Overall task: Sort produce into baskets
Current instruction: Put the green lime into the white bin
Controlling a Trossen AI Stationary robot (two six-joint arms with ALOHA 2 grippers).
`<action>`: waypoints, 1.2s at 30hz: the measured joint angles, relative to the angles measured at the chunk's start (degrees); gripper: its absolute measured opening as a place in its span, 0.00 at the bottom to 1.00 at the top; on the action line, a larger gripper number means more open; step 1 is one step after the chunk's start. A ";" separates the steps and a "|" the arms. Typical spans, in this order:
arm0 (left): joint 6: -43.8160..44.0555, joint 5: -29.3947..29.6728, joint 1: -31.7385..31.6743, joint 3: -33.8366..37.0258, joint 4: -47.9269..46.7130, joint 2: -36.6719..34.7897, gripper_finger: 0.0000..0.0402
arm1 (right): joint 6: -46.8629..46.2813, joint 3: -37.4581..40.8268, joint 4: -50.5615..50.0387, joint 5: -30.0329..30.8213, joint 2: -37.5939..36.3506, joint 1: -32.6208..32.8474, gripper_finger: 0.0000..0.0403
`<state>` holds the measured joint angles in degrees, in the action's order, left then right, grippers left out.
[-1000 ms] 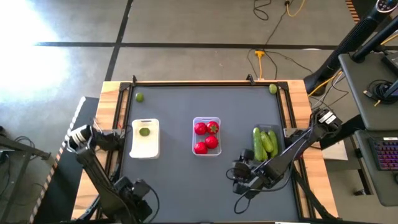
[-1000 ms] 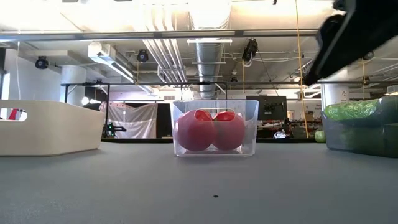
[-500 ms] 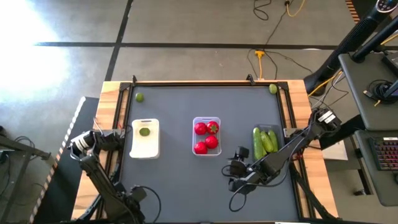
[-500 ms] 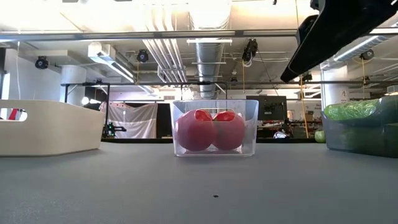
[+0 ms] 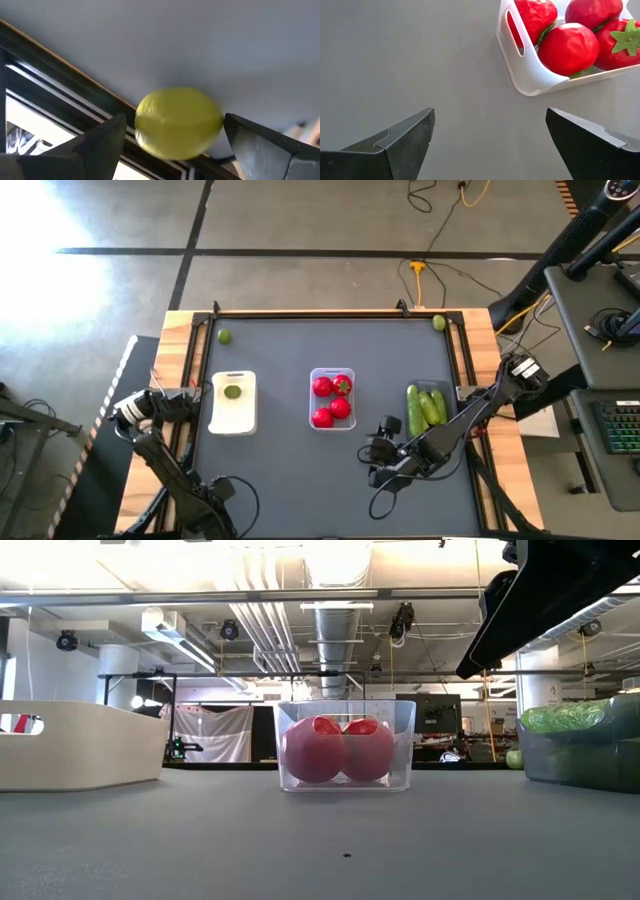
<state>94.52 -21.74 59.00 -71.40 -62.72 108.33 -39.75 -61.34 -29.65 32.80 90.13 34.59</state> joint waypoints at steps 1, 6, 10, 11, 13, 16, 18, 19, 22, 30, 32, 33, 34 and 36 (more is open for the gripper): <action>-0.15 -0.02 0.00 0.69 0.62 0.00 0.79 | 0.00 0.01 0.00 0.00 0.00 0.00 0.93; -1.87 -0.50 0.04 3.05 5.08 0.00 0.79 | -0.07 0.02 -0.02 0.00 0.00 0.00 0.93; -2.54 -1.88 0.04 4.42 6.16 0.00 0.76 | -0.09 0.02 0.00 0.00 0.00 0.00 0.93; -2.54 -1.86 0.04 4.70 6.16 0.00 0.75 | -0.09 0.02 0.00 0.00 0.00 0.00 0.93; -2.54 -1.85 0.04 5.13 6.23 0.00 0.71 | -0.11 0.02 0.00 0.00 0.00 0.00 0.93; -2.48 -1.67 0.04 5.40 6.30 0.00 0.65 | -0.11 0.02 0.00 0.00 0.00 0.00 0.93; -2.46 -1.22 0.04 5.42 6.29 0.00 0.63 | -0.11 0.02 0.00 0.01 0.00 0.00 0.93; -2.45 -0.72 0.05 5.33 6.23 0.00 0.63 | -0.11 0.02 -0.02 0.02 0.00 0.00 0.93; -2.37 1.16 -0.12 4.16 5.66 0.00 0.64 | -0.11 0.02 -0.01 0.01 0.00 0.00 0.93; -11.12 8.92 -4.26 -6.17 -7.18 -0.26 0.65 | -0.10 0.02 0.19 0.02 0.00 -0.11 0.93; -13.71 14.24 -6.18 -9.58 -14.68 -0.26 0.65 | -0.11 0.02 0.45 0.04 0.00 -0.11 0.93; -14.88 17.28 -7.17 -11.33 -18.16 -0.28 0.65 | -0.11 0.02 0.50 0.04 0.00 -0.11 0.93; -15.81 20.52 -8.24 -12.93 -21.45 -0.30 0.65 | -0.11 0.02 0.62 0.04 0.00 -0.11 0.93; -18.15 25.29 -10.85 -15.35 -27.27 -0.38 0.65 | -0.09 0.02 0.85 0.04 -0.02 -0.11 0.93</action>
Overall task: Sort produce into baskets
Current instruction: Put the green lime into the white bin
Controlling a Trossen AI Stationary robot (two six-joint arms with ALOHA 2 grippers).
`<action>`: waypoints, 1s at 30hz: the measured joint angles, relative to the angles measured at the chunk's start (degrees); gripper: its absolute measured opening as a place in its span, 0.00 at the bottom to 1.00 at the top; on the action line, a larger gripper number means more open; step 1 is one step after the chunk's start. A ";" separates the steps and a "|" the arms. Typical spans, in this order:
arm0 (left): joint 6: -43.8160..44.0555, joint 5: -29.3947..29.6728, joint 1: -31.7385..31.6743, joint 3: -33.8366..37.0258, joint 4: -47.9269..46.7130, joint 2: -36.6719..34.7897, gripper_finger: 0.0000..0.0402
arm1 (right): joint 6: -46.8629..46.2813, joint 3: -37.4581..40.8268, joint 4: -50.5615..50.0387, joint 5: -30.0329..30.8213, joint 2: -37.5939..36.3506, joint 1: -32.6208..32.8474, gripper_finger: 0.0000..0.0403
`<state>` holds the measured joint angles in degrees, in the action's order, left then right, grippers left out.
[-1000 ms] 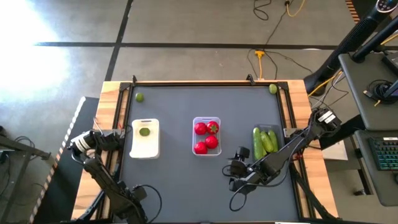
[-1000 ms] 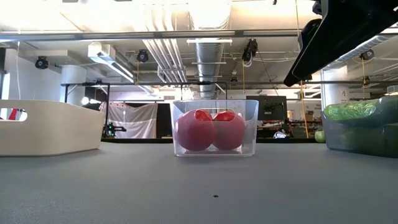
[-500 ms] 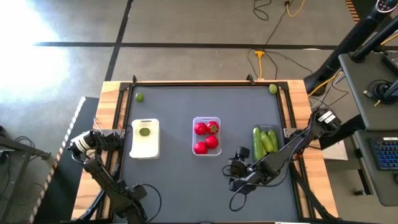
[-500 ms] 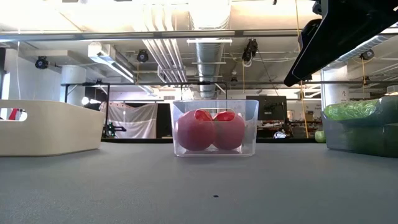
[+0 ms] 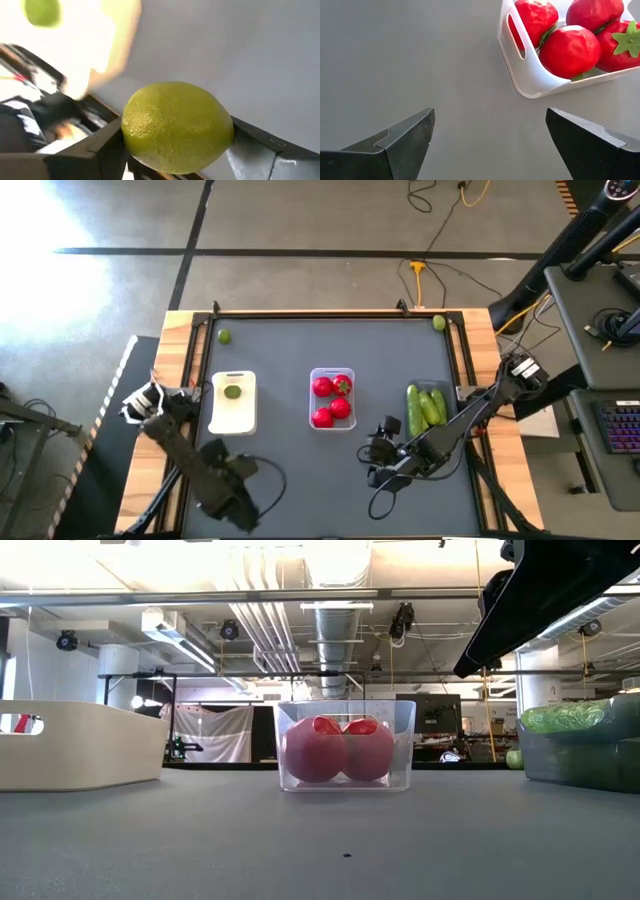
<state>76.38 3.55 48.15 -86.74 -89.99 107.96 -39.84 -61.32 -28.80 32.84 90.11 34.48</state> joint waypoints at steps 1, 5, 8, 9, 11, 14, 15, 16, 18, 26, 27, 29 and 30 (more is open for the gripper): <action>-2.29 0.95 -1.54 -0.54 -0.62 -0.24 0.65 | 0.00 0.00 0.00 0.00 0.00 0.00 0.93; -11.47 3.69 -8.69 -0.06 -0.42 -2.12 0.65 | 0.50 0.00 0.17 -0.11 0.00 0.00 0.93; -16.97 7.43 -14.82 1.89 0.26 -4.39 0.65 | 0.67 0.00 0.28 -0.33 0.00 0.13 0.93; -18.18 9.04 -16.93 2.39 0.00 -5.04 0.65 | 0.68 0.00 0.34 -0.43 0.00 0.13 0.93; -20.73 10.95 -20.69 4.45 0.05 -6.58 0.65 | 0.70 0.00 0.35 -1.18 0.00 0.13 0.93; -23.80 12.00 -26.01 8.77 0.77 -9.40 0.65 | 0.75 0.23 0.43 -1.37 0.00 0.13 0.93; -24.45 12.26 -27.61 10.53 0.36 -10.33 0.64 | 0.72 0.37 0.43 -1.38 0.00 0.13 0.93; -24.96 12.39 -29.20 12.69 -0.07 -11.23 0.64 | 0.59 0.53 0.44 -1.40 0.00 0.13 0.93; -25.22 12.43 -32.32 16.81 0.75 -13.11 0.65 | 0.20 0.78 0.46 -1.42 0.00 0.13 0.93; -23.70 11.65 -40.37 33.29 16.54 -17.70 0.65 | -0.98 2.80 0.80 -1.84 0.00 0.13 0.93; -23.41 11.01 -41.19 34.35 17.75 -17.75 0.66 | -1.16 2.93 0.85 -1.84 0.00 0.13 0.93; -22.97 11.27 -42.39 36.01 19.07 -17.67 0.66 | -1.53 3.13 0.82 -1.84 0.00 0.13 0.93; -22.91 11.44 -42.77 36.41 19.73 -17.52 0.66 | -1.55 3.17 0.85 -1.84 0.00 0.13 0.93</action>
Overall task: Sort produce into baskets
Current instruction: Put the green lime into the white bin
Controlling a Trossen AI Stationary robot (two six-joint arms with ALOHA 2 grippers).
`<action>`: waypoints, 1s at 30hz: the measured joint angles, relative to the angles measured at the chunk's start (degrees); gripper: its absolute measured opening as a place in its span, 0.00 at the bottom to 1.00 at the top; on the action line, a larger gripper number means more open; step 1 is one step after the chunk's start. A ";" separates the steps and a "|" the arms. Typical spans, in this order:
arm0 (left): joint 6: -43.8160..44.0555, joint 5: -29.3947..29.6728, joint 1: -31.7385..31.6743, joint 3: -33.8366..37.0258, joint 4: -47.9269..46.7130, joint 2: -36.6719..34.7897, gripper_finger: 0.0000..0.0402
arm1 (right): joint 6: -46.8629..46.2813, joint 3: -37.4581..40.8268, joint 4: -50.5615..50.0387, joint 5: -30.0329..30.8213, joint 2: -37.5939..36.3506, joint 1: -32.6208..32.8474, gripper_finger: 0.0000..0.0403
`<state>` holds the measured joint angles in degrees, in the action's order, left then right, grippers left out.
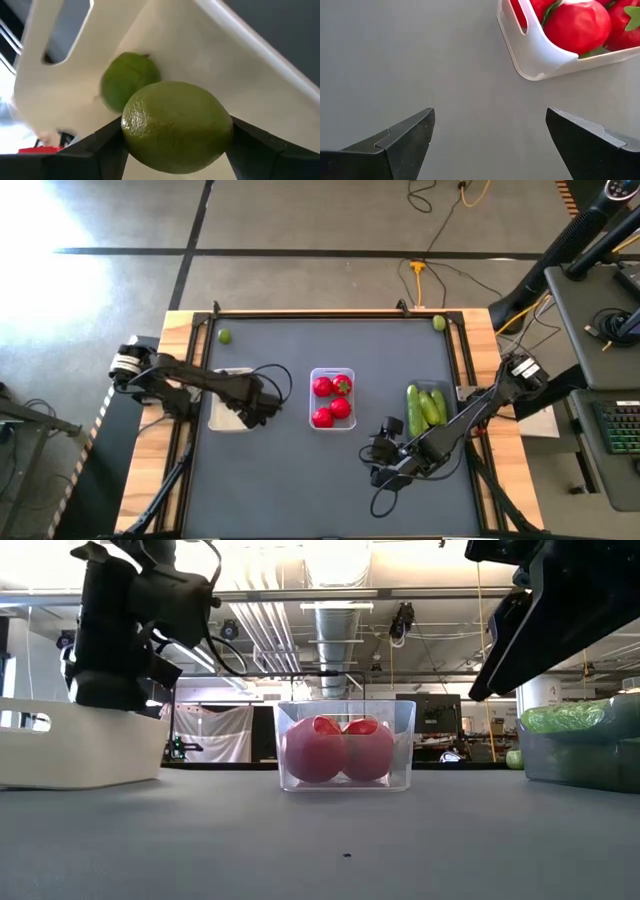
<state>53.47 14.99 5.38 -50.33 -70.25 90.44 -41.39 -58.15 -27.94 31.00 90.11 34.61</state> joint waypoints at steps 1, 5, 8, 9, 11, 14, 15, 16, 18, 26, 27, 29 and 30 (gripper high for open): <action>0.13 0.31 -0.24 0.18 0.43 0.14 0.66 | -0.02 0.02 0.00 0.00 0.00 0.00 0.93; 0.38 2.63 -0.19 0.01 0.91 0.23 0.66 | 0.18 -0.09 1.36 0.02 0.00 -0.04 0.93; 0.45 4.36 -0.26 -0.71 0.99 0.28 0.66 | 1.93 -0.22 3.69 0.04 0.00 -0.04 0.93; 0.51 4.71 -0.24 -0.89 1.22 0.30 0.66 | 2.16 -0.32 3.87 0.02 0.00 -0.04 0.93; 0.60 4.90 -0.24 -1.22 1.07 0.32 0.66 | 2.26 -0.44 3.85 0.03 0.00 -0.03 0.93; 0.27 5.02 -0.24 -1.43 0.78 0.32 0.66 | 2.27 -0.50 3.85 0.02 0.00 -0.02 0.93; 0.14 5.05 -0.24 -1.47 0.77 0.32 0.66 | 2.27 -0.50 3.84 0.02 0.00 -0.04 0.93; 0.14 5.06 -0.24 -1.51 0.52 0.32 0.66 | 2.27 -0.50 3.82 0.02 0.00 -0.02 0.93; 0.13 5.25 -0.26 -1.60 -0.42 0.32 0.66 | 2.31 -0.50 3.82 0.00 0.00 -0.04 0.93; -0.34 5.53 -0.26 -2.37 -2.86 -0.03 0.74 | 3.42 -0.89 3.66 -2.05 -0.11 -0.15 0.93; -0.41 5.53 -0.26 -2.37 -3.10 -0.11 0.75 | 3.97 -1.34 3.41 -2.45 -0.11 -0.15 0.93; -0.54 5.13 -0.10 -2.37 -3.35 -0.24 0.77 | 5.00 -2.95 1.58 -3.04 -0.11 -0.15 0.93; -0.88 4.70 0.00 -2.37 -3.31 -0.27 0.77 | 5.09 -4.04 0.04 -3.03 -0.11 -0.15 0.93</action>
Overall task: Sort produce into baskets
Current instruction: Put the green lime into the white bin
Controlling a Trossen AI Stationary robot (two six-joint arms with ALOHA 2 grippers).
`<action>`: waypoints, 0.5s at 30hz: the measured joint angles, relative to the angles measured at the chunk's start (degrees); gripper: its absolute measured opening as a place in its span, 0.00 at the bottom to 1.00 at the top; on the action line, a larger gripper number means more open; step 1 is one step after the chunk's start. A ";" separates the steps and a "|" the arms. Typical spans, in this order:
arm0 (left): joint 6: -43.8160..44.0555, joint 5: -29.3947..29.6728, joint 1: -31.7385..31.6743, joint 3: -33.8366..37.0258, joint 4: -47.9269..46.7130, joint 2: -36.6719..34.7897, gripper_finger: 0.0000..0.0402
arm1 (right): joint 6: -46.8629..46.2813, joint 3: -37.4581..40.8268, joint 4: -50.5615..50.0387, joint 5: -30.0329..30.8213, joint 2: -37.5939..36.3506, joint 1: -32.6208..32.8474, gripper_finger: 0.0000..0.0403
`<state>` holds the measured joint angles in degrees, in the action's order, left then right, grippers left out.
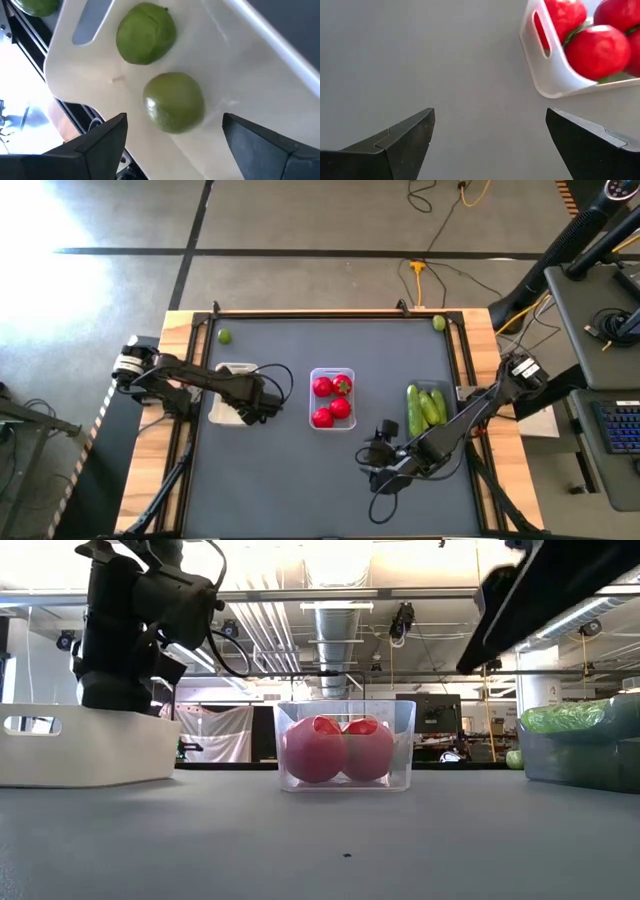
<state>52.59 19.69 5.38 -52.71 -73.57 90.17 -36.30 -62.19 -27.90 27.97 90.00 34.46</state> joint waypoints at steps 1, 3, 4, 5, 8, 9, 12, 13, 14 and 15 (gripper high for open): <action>-0.47 -0.39 0.15 0.00 -0.14 -0.06 0.77 | 0.12 -1.33 -2.00 0.00 0.00 0.00 0.93; -0.60 -1.47 0.33 0.00 -1.47 -0.21 0.77 | 0.50 -4.60 -7.69 0.63 -0.14 0.00 0.93; -0.54 -1.92 0.44 -0.01 -2.59 -0.35 0.77 | 0.57 -6.31 -10.81 1.65 -0.28 0.00 0.93; -0.34 -2.22 0.65 -0.19 -4.05 -0.58 0.77 | 0.59 -8.14 -14.03 3.11 -0.37 -0.06 0.93; 0.82 -2.46 1.60 -2.08 -8.18 -1.70 0.77 | -0.19 -13.32 -25.57 5.47 -0.63 -1.03 0.93; 1.25 -2.48 2.12 -3.03 -9.07 -2.20 0.77 | -1.06 -14.75 -29.83 5.18 -0.63 -1.74 0.93; 1.92 -1.22 4.02 -6.86 -9.34 -4.07 0.77 | -4.91 -16.91 -41.35 4.76 -0.68 -4.31 0.93; 2.10 0.22 4.81 -8.31 -9.40 -4.63 0.77 | -6.20 -16.94 -45.08 4.70 -0.77 -5.37 0.93; 2.55 2.15 5.61 -9.86 -9.35 -5.10 0.77 | -7.53 -16.90 -48.59 4.60 -0.93 -6.63 0.93; 3.20 5.02 6.49 -11.42 -9.00 -5.61 0.77 | -9.30 -16.48 -51.83 4.60 -1.21 -7.97 0.93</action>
<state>55.78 24.71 11.87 -64.13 -82.56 84.56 -45.60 -78.67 -79.73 32.58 88.78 26.48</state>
